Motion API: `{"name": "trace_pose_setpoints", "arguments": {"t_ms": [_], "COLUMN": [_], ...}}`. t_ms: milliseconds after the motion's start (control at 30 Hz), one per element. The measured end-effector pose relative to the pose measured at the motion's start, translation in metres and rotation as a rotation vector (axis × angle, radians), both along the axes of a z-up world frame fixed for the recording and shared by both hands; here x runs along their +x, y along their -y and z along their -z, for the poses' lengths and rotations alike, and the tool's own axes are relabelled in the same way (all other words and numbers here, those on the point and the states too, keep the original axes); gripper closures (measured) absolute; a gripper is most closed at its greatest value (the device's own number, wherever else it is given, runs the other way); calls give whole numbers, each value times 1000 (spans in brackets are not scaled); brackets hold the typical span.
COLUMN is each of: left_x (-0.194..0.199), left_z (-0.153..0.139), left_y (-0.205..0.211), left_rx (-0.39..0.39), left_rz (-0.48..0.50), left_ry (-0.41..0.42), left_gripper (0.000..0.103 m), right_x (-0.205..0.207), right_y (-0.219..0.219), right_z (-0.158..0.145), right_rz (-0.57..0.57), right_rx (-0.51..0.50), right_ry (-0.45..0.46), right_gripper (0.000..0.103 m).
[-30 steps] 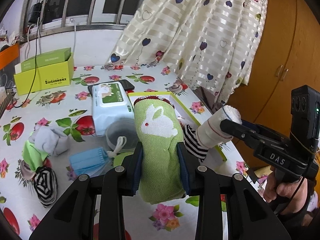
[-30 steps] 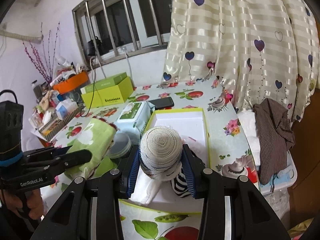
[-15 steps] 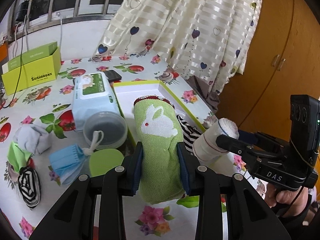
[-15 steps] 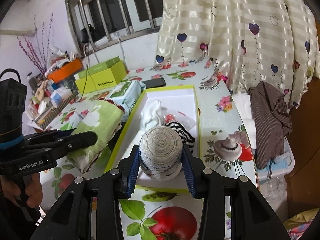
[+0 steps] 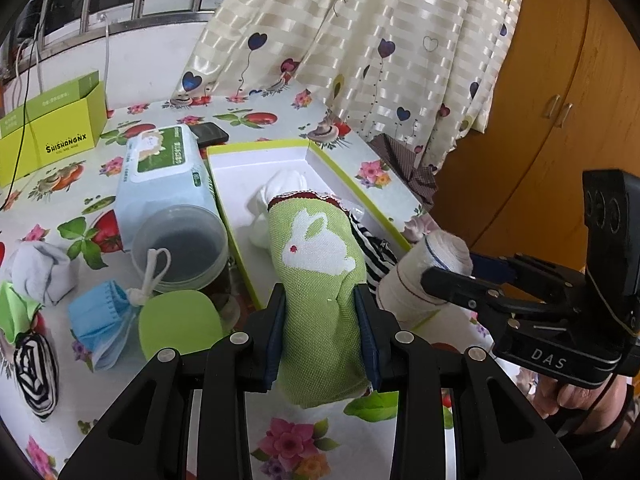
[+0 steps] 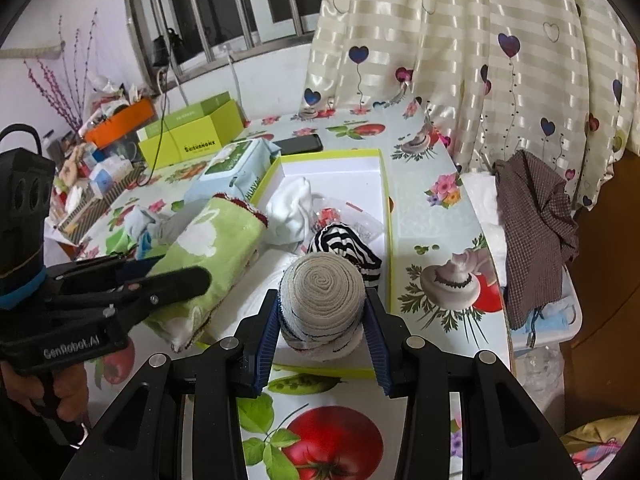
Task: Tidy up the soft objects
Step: 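Carry the rabbit cloth and rolled sock over the white tray with both grippers, then lower the cream rolled sock into the tray and open the right gripper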
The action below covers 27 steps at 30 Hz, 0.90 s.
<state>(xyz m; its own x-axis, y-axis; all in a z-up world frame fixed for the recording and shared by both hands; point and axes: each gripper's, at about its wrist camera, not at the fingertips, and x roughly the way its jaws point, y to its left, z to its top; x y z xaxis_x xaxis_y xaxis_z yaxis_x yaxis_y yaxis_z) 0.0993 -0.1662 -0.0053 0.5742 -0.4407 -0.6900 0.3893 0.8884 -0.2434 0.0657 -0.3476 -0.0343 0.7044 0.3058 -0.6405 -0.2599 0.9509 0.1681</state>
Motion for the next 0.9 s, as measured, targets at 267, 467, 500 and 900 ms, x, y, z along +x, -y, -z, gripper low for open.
{"name": "trace_pose_setpoints", "arguments": {"t_ms": [267, 467, 500, 900], "left_x": [7, 12, 13, 23], "left_z": [9, 13, 14, 20], "left_y": [5, 8, 9, 18], "left_rx": [14, 21, 22, 39], "left_rz": [2, 5, 5, 3], "left_ry": [-22, -32, -34, -40], "left_gripper": [69, 69, 69, 69], "right_x": [26, 49, 52, 91], "right_y": [-4, -6, -6, 2], "right_z": [3, 2, 2, 2], "right_rz": [-19, -31, -33, -30], "right_rx": [9, 14, 15, 67], "right_ry": [2, 0, 1, 42], "right_gripper": [64, 64, 64, 64]}}
